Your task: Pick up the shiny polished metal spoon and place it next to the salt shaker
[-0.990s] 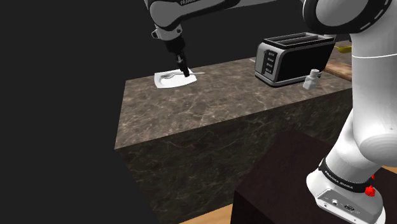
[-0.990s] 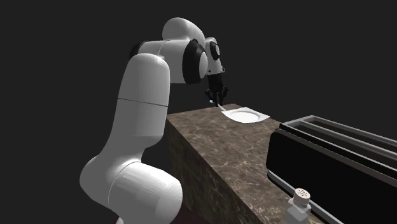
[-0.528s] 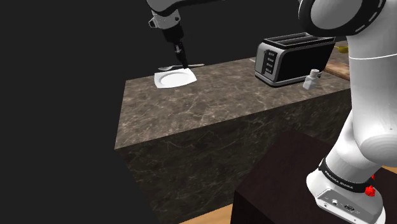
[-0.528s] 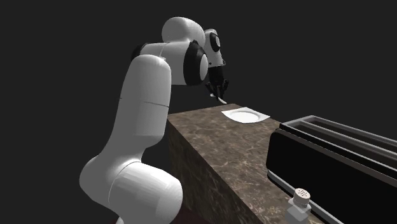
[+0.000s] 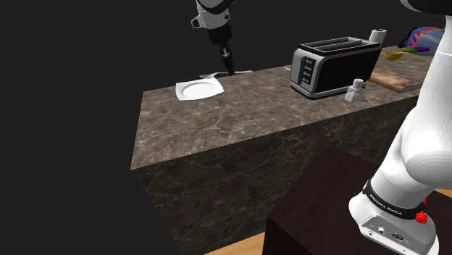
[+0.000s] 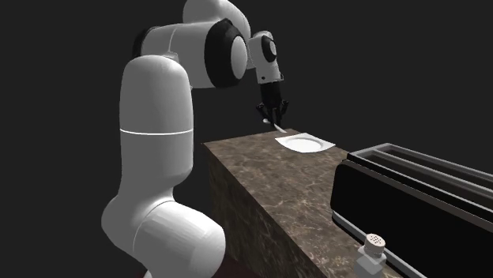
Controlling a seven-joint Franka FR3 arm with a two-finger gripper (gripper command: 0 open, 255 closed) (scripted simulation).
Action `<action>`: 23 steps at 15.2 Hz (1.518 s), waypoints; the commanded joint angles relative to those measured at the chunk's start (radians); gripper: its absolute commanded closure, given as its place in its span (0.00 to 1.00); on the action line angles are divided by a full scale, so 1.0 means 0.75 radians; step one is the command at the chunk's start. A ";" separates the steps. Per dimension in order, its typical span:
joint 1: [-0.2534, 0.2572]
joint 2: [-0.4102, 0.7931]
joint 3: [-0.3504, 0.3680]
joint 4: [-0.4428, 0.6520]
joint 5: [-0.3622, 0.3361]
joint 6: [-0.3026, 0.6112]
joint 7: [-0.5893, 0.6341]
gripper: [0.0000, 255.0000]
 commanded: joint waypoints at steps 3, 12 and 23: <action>-0.041 -0.217 -0.029 -0.276 0.016 0.075 -0.055 1.00; -0.106 -0.642 -0.129 -0.734 0.006 0.147 -0.208 1.00; -0.200 -1.117 -0.297 -1.113 -0.104 0.110 -0.436 1.00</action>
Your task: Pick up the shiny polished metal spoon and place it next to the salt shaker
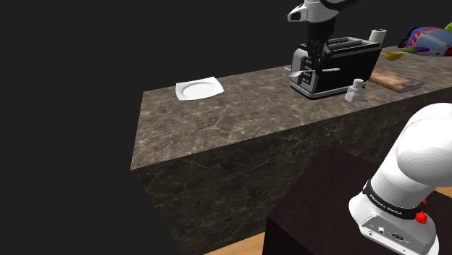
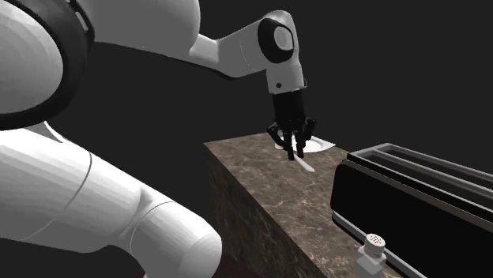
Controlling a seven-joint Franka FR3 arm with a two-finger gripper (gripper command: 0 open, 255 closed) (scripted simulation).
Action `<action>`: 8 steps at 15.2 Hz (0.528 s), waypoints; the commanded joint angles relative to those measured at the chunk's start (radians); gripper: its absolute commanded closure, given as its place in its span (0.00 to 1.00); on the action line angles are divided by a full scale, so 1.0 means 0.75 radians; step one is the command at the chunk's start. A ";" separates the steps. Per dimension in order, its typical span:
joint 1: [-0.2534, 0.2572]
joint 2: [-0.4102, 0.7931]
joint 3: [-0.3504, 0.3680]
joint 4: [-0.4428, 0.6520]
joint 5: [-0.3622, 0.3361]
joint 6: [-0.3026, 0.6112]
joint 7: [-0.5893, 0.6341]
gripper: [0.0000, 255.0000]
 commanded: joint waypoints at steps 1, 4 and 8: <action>-0.022 -0.086 -0.034 -0.060 -0.029 -0.014 -0.046 1.00; -0.059 -0.205 -0.090 -0.128 -0.080 -0.043 -0.122 1.00; -0.093 -0.294 -0.140 -0.207 -0.128 -0.036 -0.173 1.00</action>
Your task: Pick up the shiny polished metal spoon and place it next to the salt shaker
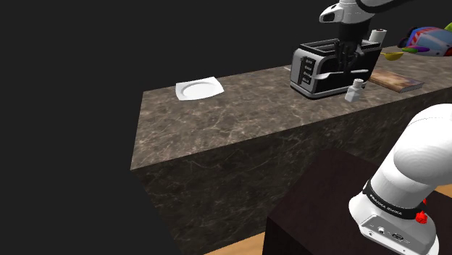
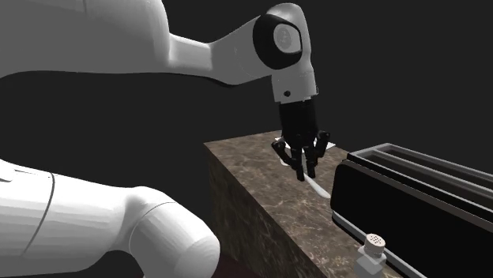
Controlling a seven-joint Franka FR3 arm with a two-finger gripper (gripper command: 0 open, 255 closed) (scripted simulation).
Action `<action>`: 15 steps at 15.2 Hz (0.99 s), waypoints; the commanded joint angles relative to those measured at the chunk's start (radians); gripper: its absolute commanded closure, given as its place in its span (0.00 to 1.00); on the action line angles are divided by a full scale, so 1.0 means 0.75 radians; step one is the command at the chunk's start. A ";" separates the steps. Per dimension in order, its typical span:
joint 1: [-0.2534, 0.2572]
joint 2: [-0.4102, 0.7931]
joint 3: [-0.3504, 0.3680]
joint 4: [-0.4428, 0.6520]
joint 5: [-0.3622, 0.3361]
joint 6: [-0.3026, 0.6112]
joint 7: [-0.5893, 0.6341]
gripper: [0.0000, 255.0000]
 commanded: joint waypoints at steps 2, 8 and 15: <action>-0.006 -0.018 -0.014 -0.058 -0.015 0.040 0.004 1.00; -0.014 -0.025 -0.036 -0.166 -0.039 0.138 0.030 1.00; -0.025 -0.017 -0.064 -0.284 -0.073 0.260 0.062 1.00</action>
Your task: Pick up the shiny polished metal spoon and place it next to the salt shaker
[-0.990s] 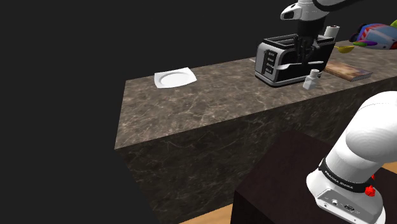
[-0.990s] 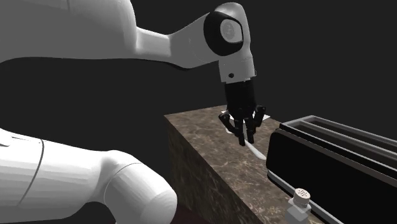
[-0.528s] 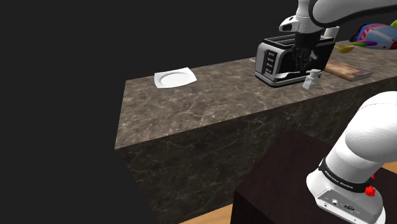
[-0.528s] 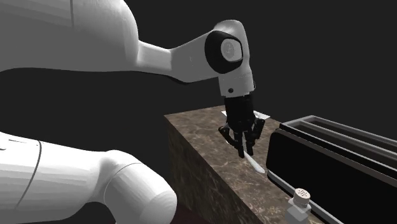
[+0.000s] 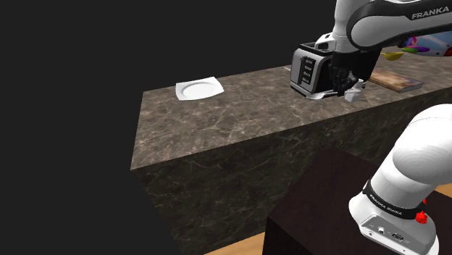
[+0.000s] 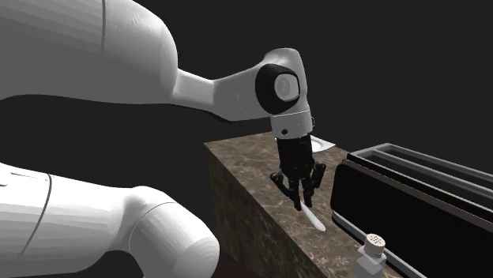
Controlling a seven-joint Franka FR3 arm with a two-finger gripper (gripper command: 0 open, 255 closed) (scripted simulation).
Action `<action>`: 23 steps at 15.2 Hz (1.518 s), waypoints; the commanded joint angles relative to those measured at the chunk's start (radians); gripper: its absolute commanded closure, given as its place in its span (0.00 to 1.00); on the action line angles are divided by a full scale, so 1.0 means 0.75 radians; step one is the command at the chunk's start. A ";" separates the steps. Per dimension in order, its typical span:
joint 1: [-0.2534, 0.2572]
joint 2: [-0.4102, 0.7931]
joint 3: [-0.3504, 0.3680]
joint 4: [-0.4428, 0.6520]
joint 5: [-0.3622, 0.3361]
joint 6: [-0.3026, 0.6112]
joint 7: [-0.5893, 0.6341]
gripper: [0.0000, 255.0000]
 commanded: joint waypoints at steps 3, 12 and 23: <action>-0.009 0.012 -0.020 -0.067 -0.025 0.078 0.017 1.00; -0.031 0.071 -0.063 -0.196 -0.087 0.260 0.066 1.00; -0.031 0.071 -0.063 -0.196 -0.087 0.260 0.066 0.00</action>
